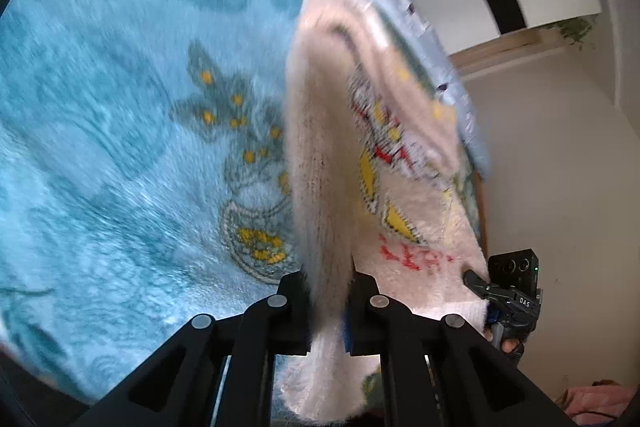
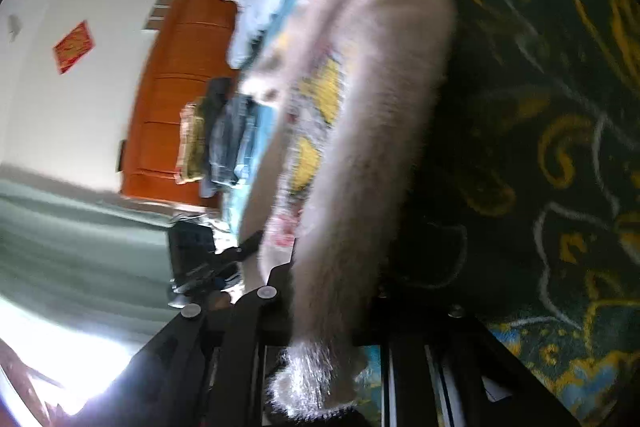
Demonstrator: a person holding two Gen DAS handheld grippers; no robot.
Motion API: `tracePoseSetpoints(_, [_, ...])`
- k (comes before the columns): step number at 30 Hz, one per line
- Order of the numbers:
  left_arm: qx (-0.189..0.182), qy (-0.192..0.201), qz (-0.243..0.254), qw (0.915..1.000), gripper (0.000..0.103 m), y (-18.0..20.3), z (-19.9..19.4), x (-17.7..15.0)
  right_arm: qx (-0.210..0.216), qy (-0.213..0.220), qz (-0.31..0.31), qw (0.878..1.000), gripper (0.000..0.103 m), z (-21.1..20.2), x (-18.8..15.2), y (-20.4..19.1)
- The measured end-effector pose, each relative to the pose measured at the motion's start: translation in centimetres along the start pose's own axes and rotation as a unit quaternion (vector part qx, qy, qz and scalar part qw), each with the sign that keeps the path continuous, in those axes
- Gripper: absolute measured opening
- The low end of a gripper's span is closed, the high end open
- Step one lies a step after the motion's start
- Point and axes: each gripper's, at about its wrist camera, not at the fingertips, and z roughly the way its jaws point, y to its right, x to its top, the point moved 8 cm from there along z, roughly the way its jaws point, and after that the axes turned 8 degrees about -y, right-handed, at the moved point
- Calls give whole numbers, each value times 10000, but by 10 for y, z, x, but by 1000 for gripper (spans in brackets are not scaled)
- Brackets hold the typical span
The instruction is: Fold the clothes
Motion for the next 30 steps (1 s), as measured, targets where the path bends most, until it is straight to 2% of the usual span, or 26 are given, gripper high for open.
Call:
tracePoseSetpoints(3, [-78, 209, 259, 9994, 10, 13, -24, -5, 452, 119, -457, 9979, 13, -23, 1, -26])
tracePoseSetpoints(5, [-263, 262, 320, 9988, 10, 20, -40, -10, 704, 119, -855, 9938, 13, -33, -2, -49])
tracePoseSetpoints(9, [-715, 409, 108, 9965, 10, 23, -72, -8, 1047, -33, -1347, 9853, 13, -35, -11, -84])
tracePoseSetpoints(12, [-852, 498, -116, 9951, 10, 22, -80, 13, 1304, 108, -1280, 9831, 13, -43, 1, -83])
tracePoseSetpoints(21, [-508, 800, 124, 9954, 11, 70, -53, 112, 1584, 829, -635, 9818, 13, -48, 79, -81])
tracePoseSetpoints(27, [-260, 826, -61, 9962, 12, 78, -26, 157, 1615, 1392, -139, 9769, 15, -59, 134, -68])
tracePoseSetpoints(30, [-366, 790, -366, 9955, 12, 66, -12, 170, 1410, 1458, 36, 9792, 15, -59, 153, -56])
